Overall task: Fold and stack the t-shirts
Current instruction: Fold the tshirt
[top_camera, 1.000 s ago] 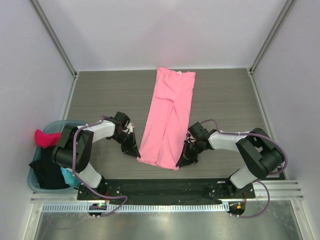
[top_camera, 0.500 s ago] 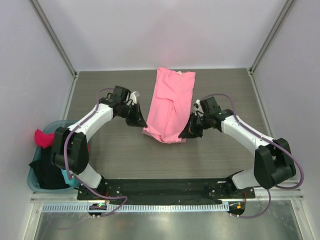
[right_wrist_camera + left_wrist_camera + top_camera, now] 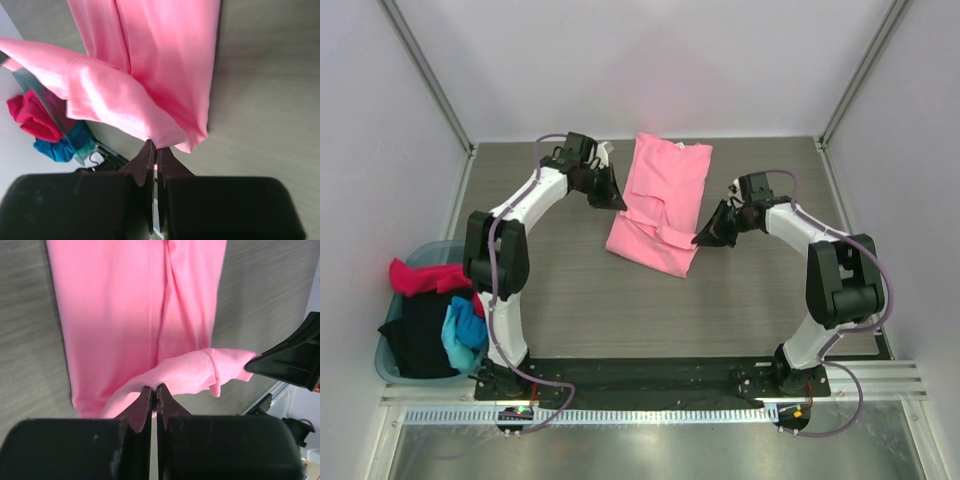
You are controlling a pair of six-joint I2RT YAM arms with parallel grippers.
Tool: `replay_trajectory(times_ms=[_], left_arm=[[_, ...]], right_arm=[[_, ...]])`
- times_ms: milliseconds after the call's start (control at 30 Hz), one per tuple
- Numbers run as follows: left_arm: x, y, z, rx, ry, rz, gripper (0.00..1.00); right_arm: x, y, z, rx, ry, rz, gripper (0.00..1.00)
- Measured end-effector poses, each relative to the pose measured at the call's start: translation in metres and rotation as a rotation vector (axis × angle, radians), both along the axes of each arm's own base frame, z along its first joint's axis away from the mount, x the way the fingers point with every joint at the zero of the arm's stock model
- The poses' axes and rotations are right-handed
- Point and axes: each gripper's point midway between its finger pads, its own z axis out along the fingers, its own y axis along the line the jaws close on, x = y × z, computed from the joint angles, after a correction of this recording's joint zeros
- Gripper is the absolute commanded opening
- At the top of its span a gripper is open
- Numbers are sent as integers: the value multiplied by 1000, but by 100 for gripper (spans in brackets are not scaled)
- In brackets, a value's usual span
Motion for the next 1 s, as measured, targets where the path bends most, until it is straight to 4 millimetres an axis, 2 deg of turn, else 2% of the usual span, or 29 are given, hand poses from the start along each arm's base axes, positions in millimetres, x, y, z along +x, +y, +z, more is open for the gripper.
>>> replay_trajectory(times_ms=[200,367,667,833,900,967,1000], left_arm=[[28,-2,-32,26,27,7,0],[47,0,-43,36,20,24,0],[81,-1,-42,28,-35,48,0],[90,-3,-52,28,-40,50,0],[92,-2,-56,37,-39,56,14],[94,1,-59,52,-40,70,19],[95,3,-60,61,-44,79,29]], right_arm=[[48,-7,-13,11,-37,-42,2],[79,-2,-18,25,-67,-38,1],[107,4,-24,34,-87,-32,1],[119,5,-28,31,-101,-26,2],[123,4,-30,26,-109,-24,11],[127,2,-31,16,-122,-23,17],[130,1,-31,11,-134,-23,33]])
